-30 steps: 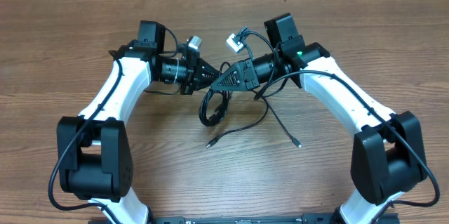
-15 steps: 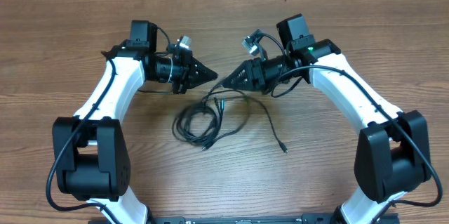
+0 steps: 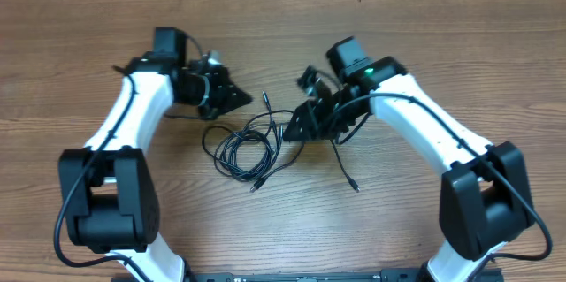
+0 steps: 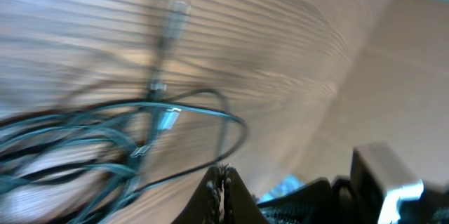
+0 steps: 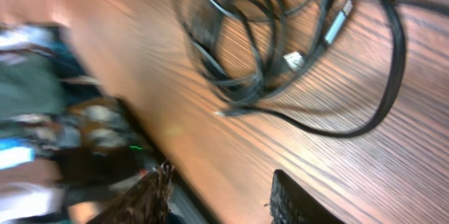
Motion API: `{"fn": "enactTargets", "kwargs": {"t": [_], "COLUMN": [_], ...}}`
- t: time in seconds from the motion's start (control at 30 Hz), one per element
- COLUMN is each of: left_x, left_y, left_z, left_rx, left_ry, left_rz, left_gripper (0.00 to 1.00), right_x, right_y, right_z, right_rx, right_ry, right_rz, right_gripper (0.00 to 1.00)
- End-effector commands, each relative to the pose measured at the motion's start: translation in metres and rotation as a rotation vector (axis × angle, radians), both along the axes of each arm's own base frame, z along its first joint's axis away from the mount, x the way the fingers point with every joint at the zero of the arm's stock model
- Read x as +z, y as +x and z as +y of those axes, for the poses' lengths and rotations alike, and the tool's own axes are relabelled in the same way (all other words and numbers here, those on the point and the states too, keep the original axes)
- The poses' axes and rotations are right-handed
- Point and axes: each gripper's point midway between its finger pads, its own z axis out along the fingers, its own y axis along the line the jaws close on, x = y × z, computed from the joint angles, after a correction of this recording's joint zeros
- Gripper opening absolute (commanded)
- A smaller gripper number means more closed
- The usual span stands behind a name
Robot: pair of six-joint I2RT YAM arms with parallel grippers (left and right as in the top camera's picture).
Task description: Untangle cables
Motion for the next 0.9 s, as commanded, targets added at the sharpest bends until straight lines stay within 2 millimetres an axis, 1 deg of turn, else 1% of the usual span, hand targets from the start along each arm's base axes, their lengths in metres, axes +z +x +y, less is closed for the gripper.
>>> {"fn": "enactTargets", "kwargs": {"t": [0.0,0.03,0.07,0.13,0.2,0.27,0.33,0.43,0.53,0.57,0.63,0.73,0.87], "left_x": [-0.005,-0.008,-0.010,-0.013,-0.016,-0.018,-0.019,-0.019,-0.018,-0.017,-0.017,-0.016,-0.016], "left_y": [0.009,0.005,-0.002,-0.014,-0.025,-0.034,-0.038,-0.037,-0.035,-0.034,-0.033,-0.033,-0.033], "left_z": [0.049,0.062,0.080,0.104,0.122,0.131,0.137,0.140,0.141,0.142,0.146,0.150,0.150], "left_rx": [0.040,0.047,0.053,0.062,0.060,0.056,0.056,0.070,0.079,0.081,0.094,0.113,0.109], "left_ry": [0.180,0.242,0.336,0.477,0.587,0.643,0.670,0.658,0.619,0.607,0.588,0.569,0.568], "left_rz": [-0.021,0.006,0.044,0.108,0.161,0.195,0.212,0.215,0.202,0.197,0.193,0.198,0.194], "left_gripper": [0.08,0.10,0.14,0.22,0.31,0.37,0.40,0.42,0.42,0.43,0.43,0.46,0.47], "right_x": [-0.020,-0.023,-0.026,-0.028,-0.028,-0.026,-0.024,-0.024,-0.032,-0.037,-0.051,-0.069,-0.073], "right_y": [0.002,0.000,-0.002,-0.004,-0.008,-0.013,-0.016,-0.021,-0.028,-0.029,-0.035,-0.041,-0.036], "right_z": [-0.008,-0.007,-0.005,0.002,0.014,0.028,0.043,0.064,0.079,0.082,0.086,0.085,0.081], "right_rx": [0.093,0.112,0.141,0.203,0.312,0.409,0.495,0.593,0.650,0.660,0.685,0.723,0.773], "right_ry": [-0.228,-0.260,-0.299,-0.324,-0.325,-0.296,-0.260,-0.216,-0.202,-0.206,-0.215,-0.233,-0.263], "right_rz": [-0.180,-0.204,-0.244,-0.308,-0.399,-0.474,-0.549,-0.635,-0.674,-0.672,-0.649,-0.617,-0.659], "right_gripper": [0.45,0.44,0.44,0.44,0.44,0.44,0.44,0.44,0.43,0.41,0.41,0.41,0.42]}}
